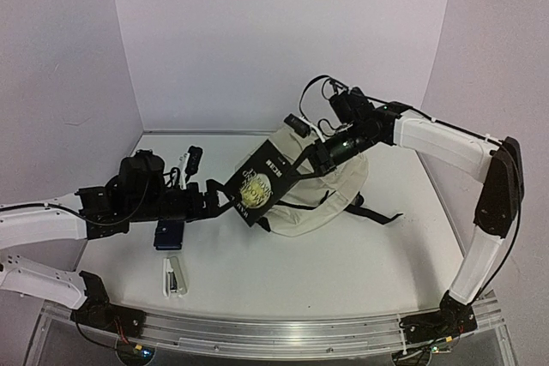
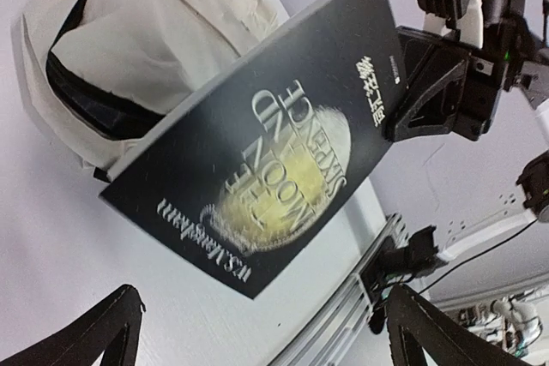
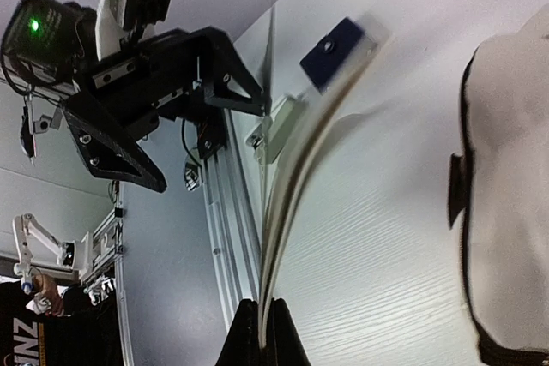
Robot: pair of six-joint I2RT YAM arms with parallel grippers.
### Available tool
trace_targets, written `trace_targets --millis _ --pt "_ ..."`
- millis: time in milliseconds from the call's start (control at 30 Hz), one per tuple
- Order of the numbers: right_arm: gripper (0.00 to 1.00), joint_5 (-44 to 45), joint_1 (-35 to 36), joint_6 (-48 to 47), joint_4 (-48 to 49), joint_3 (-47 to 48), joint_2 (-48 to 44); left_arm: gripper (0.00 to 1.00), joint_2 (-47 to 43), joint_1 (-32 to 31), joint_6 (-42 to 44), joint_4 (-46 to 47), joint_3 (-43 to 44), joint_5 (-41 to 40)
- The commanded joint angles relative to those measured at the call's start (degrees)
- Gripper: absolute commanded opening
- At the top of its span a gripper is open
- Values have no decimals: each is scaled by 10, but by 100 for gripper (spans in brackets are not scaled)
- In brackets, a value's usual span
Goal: Pack the student bag
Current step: Pick up the book from the center of the board.
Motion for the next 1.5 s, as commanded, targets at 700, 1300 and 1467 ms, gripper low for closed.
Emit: trace_targets --millis 700,1300,1467 --pt "0 -57 1 83 56 11 -34 49 47 3 -93 330 -77 23" --pt "33 61 5 76 56 11 7 0 4 4 -120 304 -98 -63" --pt "70 268 9 11 53 14 16 0 -58 4 -163 242 -135 -139"
